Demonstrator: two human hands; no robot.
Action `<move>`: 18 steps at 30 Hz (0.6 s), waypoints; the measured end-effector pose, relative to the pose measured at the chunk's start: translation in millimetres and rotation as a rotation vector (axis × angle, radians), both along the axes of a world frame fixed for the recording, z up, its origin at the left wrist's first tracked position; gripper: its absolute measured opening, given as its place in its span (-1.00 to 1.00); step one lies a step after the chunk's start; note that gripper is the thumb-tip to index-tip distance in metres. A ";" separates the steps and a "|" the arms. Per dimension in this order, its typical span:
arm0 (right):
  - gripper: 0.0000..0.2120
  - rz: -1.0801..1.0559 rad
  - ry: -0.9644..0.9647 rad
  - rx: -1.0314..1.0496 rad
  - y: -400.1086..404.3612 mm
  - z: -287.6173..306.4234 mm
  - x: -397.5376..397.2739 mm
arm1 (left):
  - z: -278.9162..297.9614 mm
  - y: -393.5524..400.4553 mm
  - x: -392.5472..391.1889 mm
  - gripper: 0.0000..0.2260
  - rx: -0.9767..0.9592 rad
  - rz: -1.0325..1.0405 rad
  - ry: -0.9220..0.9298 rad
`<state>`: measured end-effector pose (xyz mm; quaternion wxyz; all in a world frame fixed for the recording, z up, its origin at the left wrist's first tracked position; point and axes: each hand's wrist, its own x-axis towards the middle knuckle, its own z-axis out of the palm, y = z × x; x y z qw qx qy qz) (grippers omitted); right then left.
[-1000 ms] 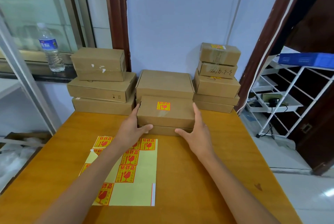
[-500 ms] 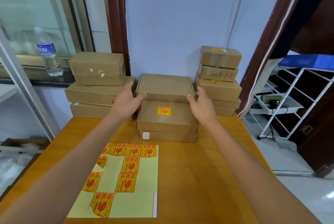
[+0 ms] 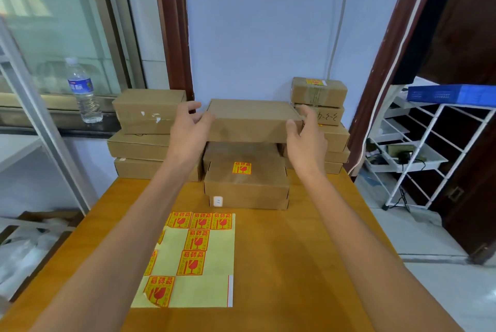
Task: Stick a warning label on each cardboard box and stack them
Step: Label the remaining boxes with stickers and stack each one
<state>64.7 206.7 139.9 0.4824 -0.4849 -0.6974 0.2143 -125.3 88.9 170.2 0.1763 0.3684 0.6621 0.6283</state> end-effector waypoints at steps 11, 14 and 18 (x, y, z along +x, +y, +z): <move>-0.26 -0.062 0.076 -0.119 -187.2 -75.8 132.8 | -93.4 -171.2 126.2 -0.65 0.091 -0.133 -0.022; -0.30 -0.109 0.064 -0.173 -205.8 -102.0 151.3 | -113.7 -187.8 143.9 -0.59 0.054 -0.144 -0.059; -0.32 -0.169 -0.025 -0.178 -227.8 -122.4 171.4 | -131.7 -209.5 167.1 -0.46 -0.074 -0.150 -0.011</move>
